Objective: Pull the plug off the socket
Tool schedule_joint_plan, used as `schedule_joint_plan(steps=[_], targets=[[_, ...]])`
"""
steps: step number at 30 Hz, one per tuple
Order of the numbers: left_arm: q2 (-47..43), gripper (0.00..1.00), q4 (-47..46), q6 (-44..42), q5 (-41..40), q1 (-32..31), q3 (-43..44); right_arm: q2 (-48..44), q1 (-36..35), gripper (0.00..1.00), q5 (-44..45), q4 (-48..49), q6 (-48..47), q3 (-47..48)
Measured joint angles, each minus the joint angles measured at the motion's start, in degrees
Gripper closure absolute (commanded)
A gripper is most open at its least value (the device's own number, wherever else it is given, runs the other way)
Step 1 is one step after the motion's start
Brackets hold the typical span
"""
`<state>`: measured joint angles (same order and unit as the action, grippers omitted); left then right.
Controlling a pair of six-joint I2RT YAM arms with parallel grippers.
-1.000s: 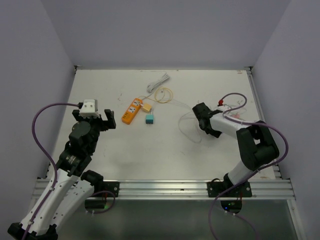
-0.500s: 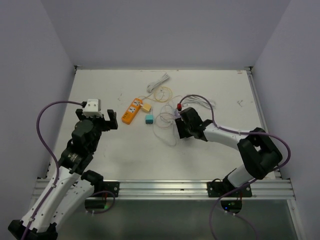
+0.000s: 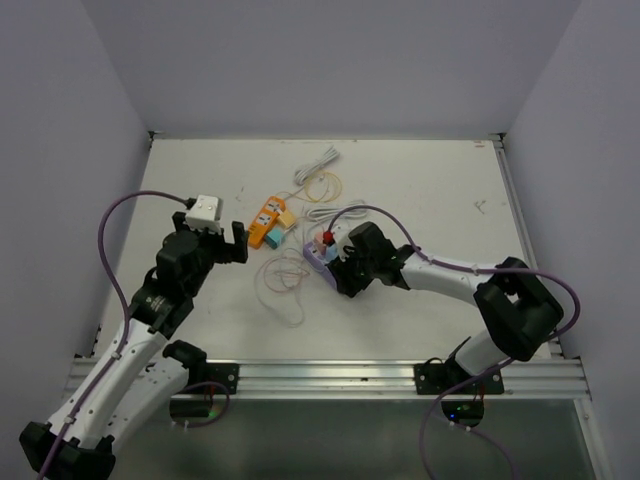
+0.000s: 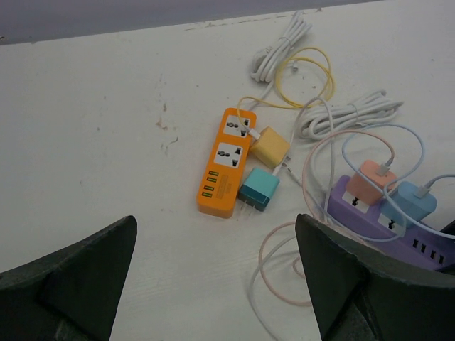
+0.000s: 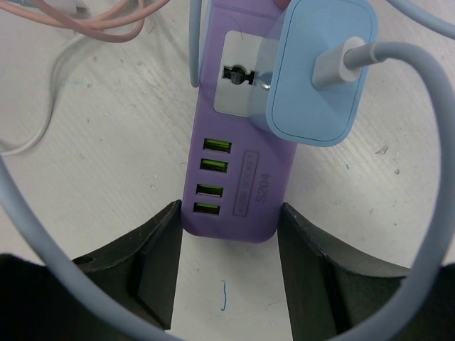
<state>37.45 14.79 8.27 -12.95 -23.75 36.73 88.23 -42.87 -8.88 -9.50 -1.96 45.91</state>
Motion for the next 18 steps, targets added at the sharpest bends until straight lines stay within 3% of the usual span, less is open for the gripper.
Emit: schedule_joint_plan(steps=[18], targets=[[9.4, 0.05, -1.0, 4.3, 15.8, -0.1, 0.1, -7.8, -0.2, 0.21, -0.1, -2.0, 4.4, -4.5]])
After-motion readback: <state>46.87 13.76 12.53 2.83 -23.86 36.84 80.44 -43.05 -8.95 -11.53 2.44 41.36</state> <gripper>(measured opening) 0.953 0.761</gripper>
